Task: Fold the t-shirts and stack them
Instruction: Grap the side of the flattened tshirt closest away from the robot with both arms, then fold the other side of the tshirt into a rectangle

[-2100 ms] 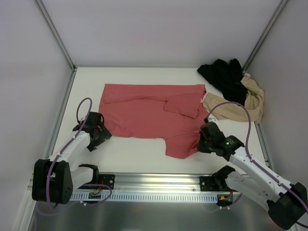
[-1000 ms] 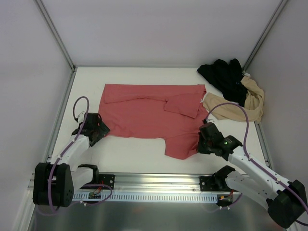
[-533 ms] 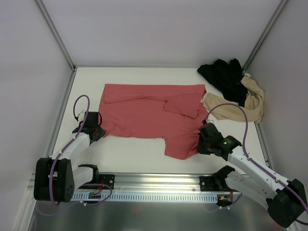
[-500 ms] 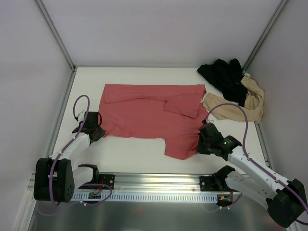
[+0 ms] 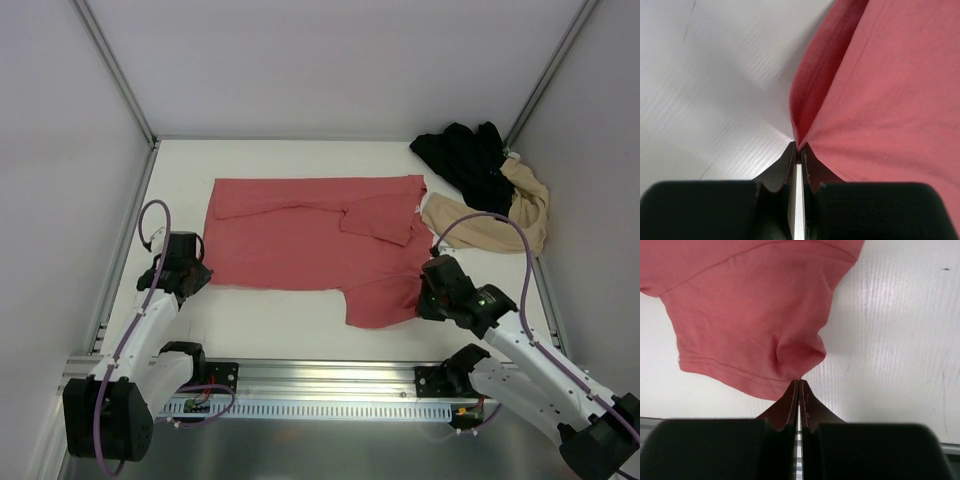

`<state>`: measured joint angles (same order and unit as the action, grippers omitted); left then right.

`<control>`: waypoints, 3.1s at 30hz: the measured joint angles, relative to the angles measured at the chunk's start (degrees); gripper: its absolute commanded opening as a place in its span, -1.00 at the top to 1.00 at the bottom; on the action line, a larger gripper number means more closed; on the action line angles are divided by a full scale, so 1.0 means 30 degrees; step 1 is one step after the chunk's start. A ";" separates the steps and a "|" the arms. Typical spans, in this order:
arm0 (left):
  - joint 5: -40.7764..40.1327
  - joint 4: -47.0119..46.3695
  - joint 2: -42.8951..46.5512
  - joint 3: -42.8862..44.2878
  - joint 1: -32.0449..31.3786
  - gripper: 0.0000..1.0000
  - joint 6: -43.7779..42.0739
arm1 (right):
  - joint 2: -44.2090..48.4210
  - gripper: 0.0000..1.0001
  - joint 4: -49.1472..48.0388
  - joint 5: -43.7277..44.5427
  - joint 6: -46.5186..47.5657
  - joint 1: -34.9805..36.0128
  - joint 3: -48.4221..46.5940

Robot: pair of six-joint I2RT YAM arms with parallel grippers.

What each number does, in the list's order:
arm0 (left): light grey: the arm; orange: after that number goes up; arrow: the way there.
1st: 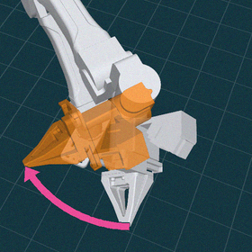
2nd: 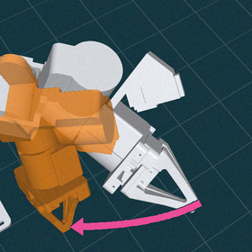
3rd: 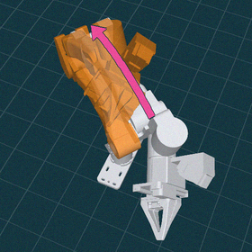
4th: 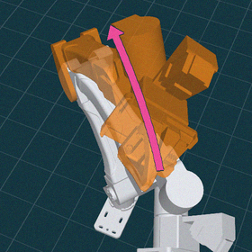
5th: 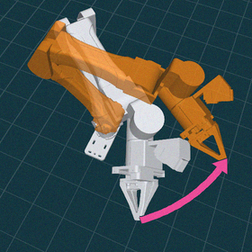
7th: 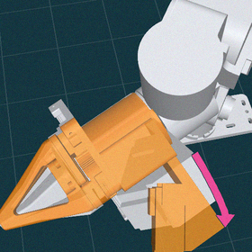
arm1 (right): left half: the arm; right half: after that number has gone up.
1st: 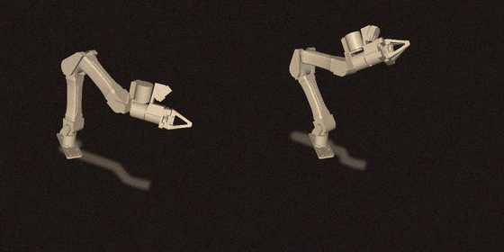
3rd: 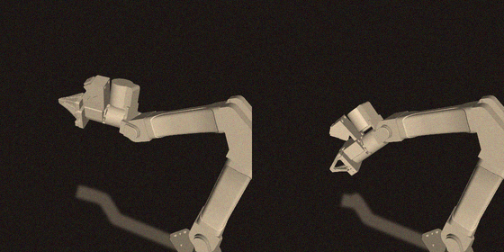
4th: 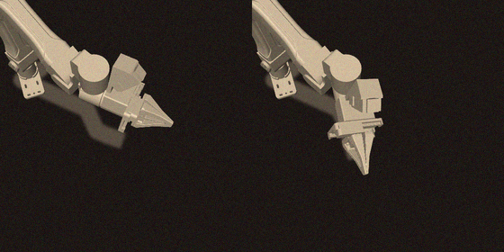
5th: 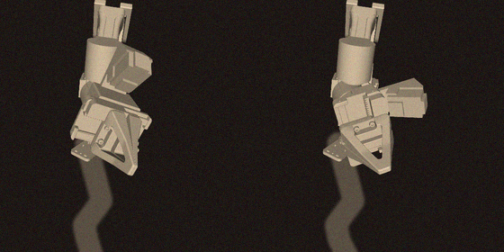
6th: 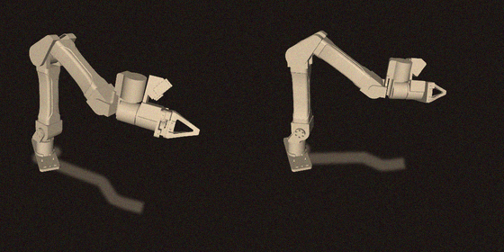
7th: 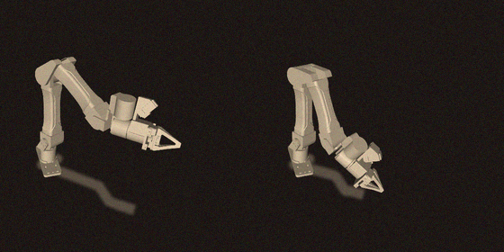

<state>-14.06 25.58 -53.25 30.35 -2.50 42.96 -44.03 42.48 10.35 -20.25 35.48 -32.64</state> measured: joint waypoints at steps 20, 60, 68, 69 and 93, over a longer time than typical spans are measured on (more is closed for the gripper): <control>0.0007 0.2943 0.2280 0.0525 0.0000 1.00 0.0000 | 0.3381 0.99 0.3956 0.1275 -0.0189 -0.0146 -0.3118; -0.0117 0.1457 -1.1548 1.1446 0.1020 1.00 -0.0131 | -2.0662 0.99 -0.0729 -0.5319 0.5013 -0.8808 -2.0873; 0.0029 0.1260 -1.5431 1.4032 0.1377 0.53 -0.0299 | -2.4064 -0.28 -0.0007 -0.6069 0.5115 -0.9551 -2.4618; 0.0044 0.1253 -1.5999 1.4542 0.1370 0.18 -0.0452 | -2.4567 -0.49 0.0058 -0.6098 0.5144 -0.9588 -2.5165; 0.0474 -0.0160 -1.0513 1.0885 0.1268 -0.77 -0.0933 | -1.7719 -0.99 -0.0277 -0.6601 0.5610 -0.7788 -1.8214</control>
<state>-12.64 25.10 -84.79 63.00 1.30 40.16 -97.19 41.65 -9.45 -3.42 12.12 -87.29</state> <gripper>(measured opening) 0.890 0.993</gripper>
